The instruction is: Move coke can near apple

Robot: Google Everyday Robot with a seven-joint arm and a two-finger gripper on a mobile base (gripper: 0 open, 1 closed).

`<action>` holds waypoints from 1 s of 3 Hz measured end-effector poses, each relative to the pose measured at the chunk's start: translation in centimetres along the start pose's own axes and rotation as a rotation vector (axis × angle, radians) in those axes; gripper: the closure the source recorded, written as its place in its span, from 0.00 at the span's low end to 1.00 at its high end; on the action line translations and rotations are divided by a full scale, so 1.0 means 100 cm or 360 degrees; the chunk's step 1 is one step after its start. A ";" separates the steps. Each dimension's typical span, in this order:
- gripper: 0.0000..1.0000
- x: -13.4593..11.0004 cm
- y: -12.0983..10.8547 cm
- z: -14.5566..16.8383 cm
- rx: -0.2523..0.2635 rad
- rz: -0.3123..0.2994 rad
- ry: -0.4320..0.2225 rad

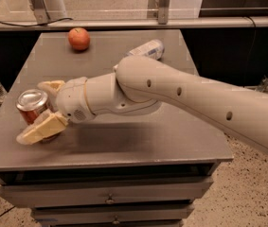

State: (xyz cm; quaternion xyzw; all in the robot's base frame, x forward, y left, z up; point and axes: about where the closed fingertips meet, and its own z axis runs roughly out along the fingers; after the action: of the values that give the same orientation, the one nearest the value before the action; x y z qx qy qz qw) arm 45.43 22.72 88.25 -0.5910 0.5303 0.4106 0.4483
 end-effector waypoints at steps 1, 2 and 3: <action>0.40 0.007 -0.001 -0.003 0.0006 0.0023 0.0027; 0.64 0.011 -0.007 -0.011 0.0020 0.0024 0.0053; 0.87 0.006 -0.026 -0.022 0.0051 -0.0017 0.0084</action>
Offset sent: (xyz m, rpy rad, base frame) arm 0.0208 -0.0277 -0.0103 -0.0505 0.0107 -0.0412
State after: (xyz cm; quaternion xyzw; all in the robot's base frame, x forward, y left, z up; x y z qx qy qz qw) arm 48.12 20.51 88.55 -0.5972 0.5452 0.3838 0.4458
